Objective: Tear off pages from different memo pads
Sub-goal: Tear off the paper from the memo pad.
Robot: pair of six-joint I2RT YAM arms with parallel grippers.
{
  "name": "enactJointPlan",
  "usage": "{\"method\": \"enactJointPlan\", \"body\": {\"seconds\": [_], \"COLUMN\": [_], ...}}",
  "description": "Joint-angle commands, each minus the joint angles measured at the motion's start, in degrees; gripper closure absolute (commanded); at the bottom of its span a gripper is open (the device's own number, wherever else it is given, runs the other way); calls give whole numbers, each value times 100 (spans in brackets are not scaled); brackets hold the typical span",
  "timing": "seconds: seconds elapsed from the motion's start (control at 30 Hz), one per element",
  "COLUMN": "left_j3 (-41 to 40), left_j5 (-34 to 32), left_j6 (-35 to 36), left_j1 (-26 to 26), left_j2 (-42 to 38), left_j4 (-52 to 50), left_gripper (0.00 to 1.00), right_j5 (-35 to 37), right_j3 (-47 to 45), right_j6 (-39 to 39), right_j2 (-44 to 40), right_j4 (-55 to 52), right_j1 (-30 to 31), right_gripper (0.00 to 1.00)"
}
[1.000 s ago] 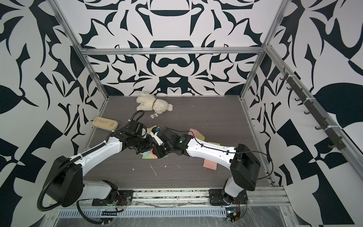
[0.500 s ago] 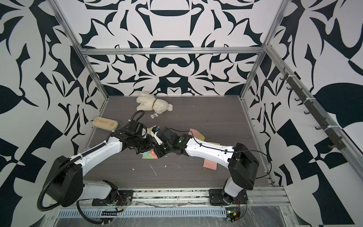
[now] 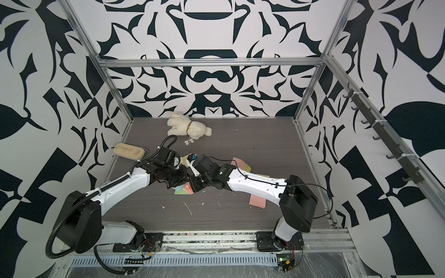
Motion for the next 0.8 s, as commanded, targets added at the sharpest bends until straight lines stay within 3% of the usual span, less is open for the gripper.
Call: {"method": "enactJointPlan", "body": {"seconds": [0.0, 0.17, 0.37, 0.77], "left_j3": [57, 66, 65, 49], "left_j5": [41, 52, 69, 104], "left_j6": [-43, -68, -96, -162], "left_j1": [-21, -27, -21, -21], "left_j2": [-88, -88, -106, -152], "left_j4": [4, 24, 49, 149], "left_gripper": [100, 100, 100, 100], "right_j5": [169, 210, 310, 404], "right_j3": [-45, -56, -82, -31], "right_j6": [18, 5, -150, -265], "right_j2": [25, 0, -19, 8], "right_j4": [159, 117, -53, -135], "right_j1": [-17, -17, 31, 113], "right_gripper": [93, 95, 85, 83]}}
